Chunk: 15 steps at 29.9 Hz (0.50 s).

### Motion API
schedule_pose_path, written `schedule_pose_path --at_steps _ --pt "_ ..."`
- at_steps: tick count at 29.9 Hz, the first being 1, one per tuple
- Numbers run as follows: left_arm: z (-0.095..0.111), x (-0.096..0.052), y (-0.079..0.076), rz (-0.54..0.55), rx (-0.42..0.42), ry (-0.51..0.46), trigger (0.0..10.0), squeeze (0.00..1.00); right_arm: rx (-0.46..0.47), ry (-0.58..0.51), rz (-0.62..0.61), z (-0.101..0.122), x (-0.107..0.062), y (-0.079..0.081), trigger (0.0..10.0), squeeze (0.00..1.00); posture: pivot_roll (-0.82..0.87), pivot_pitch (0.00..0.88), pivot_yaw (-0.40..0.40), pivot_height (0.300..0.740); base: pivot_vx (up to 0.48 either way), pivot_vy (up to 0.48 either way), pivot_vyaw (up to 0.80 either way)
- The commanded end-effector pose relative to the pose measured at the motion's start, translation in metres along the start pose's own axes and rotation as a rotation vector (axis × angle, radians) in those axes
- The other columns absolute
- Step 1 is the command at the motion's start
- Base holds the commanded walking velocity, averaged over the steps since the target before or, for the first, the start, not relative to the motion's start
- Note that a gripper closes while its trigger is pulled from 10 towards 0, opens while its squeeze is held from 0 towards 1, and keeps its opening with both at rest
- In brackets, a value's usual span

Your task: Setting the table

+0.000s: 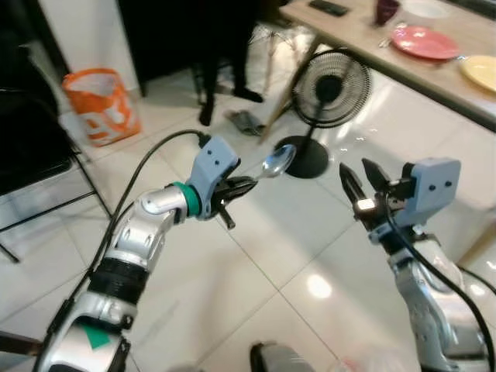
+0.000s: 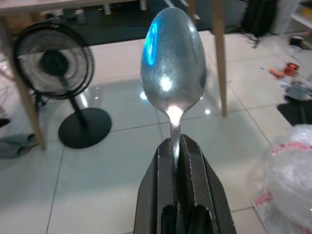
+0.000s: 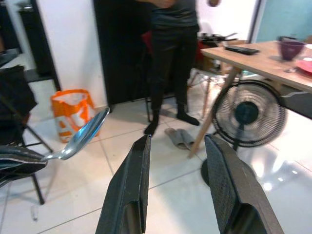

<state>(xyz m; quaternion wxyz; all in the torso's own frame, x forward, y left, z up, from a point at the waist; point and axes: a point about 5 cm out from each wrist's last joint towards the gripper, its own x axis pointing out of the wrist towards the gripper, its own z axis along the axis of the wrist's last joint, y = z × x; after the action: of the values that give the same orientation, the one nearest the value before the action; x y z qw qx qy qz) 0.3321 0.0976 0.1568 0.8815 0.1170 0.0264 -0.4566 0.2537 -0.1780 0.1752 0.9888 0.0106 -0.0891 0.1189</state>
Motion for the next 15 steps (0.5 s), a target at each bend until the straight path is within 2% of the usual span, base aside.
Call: schedule_pose_path --at_steps 1,15 --pt "-0.0049 -0.0023 0.0005 0.01 -0.022 0.013 10.0 0.0 0.003 0.017 -0.007 -0.0029 -0.0014 -0.0009 10.0 0.0 -0.03 0.0 0.047 0.74 0.0 0.0 -0.8" --pt "-0.0071 -0.0014 0.0032 0.041 -0.006 0.033 10.0 0.0 0.007 0.019 -0.01 -0.0039 -0.0018 -0.0006 10.0 0.0 -0.03 0.0 0.051 0.74 0.0 0.0 -0.8"
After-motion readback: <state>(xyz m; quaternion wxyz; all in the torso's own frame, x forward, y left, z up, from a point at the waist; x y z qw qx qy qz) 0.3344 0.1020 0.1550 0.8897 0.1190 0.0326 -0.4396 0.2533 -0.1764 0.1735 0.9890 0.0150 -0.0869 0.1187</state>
